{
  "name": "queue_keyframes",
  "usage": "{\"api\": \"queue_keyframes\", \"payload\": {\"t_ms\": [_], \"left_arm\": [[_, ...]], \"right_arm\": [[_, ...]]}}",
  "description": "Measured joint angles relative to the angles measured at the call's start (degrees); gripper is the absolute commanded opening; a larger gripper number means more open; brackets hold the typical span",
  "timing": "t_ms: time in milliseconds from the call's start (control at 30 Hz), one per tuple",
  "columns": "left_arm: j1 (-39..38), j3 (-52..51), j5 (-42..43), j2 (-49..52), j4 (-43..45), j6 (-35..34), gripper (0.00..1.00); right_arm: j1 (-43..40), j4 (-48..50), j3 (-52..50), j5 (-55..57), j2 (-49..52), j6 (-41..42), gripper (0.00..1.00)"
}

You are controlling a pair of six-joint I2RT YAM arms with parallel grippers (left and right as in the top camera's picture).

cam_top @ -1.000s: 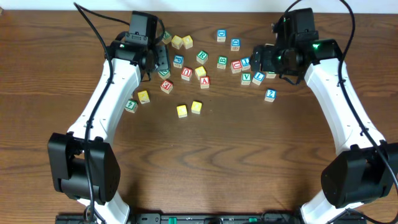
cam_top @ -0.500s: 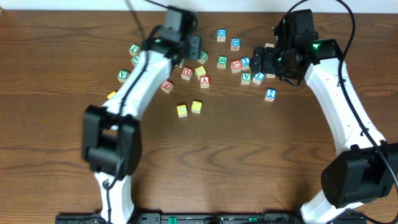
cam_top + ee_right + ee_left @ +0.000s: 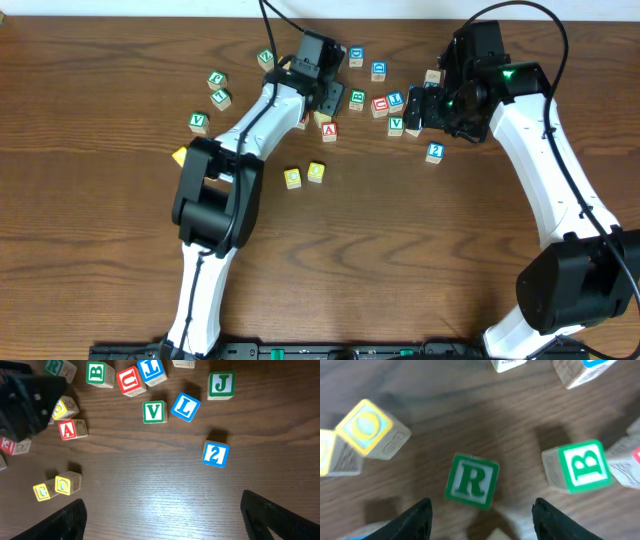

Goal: Spell out CORL

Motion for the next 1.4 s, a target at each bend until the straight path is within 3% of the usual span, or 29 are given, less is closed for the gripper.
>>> {"api": "queue_keyframes", "payload": {"t_ms": [300, 500, 1067, 1400], "left_arm": [[0.0, 0.0, 0.4, 3.1, 4.3, 0.2, 0.62], [0.0, 0.0, 0.4, 3.1, 4.4, 0.4, 0.37], [0.0, 0.0, 0.4, 3.0, 4.5, -0.4, 0.31], [0.0, 0.2, 0.4, -6.6, -2.9, -3.3, 0.31]], "right_arm": [[0.0, -0.9, 0.0, 0.1, 0.0, -0.2, 0.92], [0.0, -1.1, 0.0, 0.5, 0.0, -0.2, 0.93], [0.0, -1.1, 0.0, 1.1, 0.0, -0.2, 0.99], [0.0, -1.1, 0.0, 1.2, 0.0, -0.2, 0.99]]}}
